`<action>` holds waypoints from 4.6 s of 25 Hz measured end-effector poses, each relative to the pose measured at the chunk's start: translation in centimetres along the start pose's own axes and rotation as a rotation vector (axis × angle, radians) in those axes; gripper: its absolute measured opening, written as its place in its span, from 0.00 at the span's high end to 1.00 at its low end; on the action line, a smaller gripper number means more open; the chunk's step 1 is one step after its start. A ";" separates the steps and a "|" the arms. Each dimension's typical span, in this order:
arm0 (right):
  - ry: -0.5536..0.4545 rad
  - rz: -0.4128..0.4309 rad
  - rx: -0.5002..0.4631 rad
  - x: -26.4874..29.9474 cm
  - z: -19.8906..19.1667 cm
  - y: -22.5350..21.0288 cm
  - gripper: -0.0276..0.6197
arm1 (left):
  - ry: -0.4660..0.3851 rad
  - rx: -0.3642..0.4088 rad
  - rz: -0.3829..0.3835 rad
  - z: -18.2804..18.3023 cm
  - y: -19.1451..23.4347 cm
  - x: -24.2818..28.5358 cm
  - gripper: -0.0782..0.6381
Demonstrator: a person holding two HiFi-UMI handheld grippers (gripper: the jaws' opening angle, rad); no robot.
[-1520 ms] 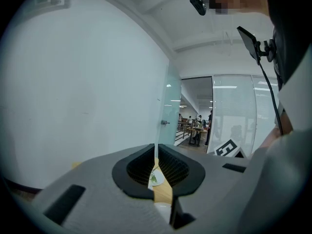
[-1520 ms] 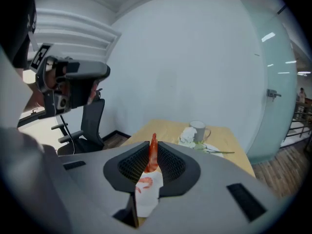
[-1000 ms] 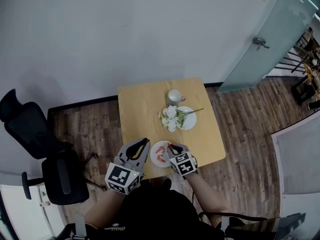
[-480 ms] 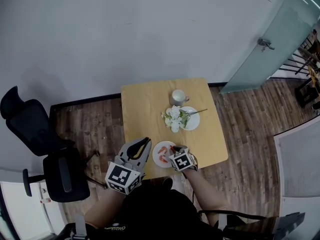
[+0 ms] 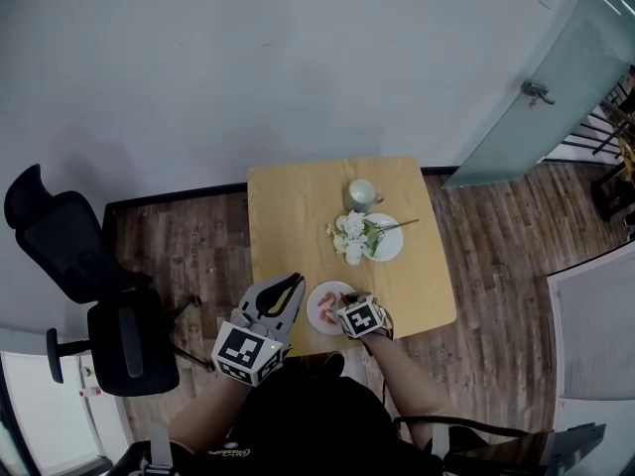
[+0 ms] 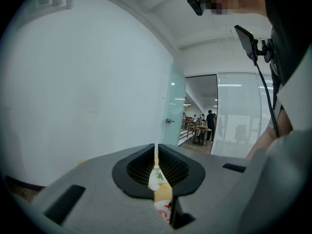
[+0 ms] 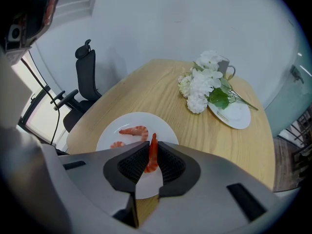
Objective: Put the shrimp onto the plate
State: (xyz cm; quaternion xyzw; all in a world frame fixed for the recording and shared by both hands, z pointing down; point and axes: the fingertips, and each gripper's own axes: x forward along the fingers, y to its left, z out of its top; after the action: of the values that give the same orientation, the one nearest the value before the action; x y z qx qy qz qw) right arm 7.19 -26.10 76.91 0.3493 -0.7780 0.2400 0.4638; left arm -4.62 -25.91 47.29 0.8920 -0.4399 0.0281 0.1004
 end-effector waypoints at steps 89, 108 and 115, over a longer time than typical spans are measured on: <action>-1.179 -0.129 0.089 -35.6 13.2 1.6 0.95 | -0.085 0.054 -0.111 3.3 -5.3 1.3 0.85; -1.170 -0.077 0.082 -35.1 13.8 2.2 0.95 | -0.080 0.047 -0.103 3.0 -5.0 1.1 0.85; -1.161 -0.071 0.063 -35.1 14.0 2.6 0.95 | -0.086 0.045 -0.105 3.1 -5.1 0.9 0.85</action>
State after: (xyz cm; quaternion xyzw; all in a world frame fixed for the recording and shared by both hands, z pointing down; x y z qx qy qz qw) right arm 8.81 -22.95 39.21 0.4632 -0.8852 0.0167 -0.0413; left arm -0.13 -24.22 43.57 0.9163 -0.3956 -0.0056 0.0629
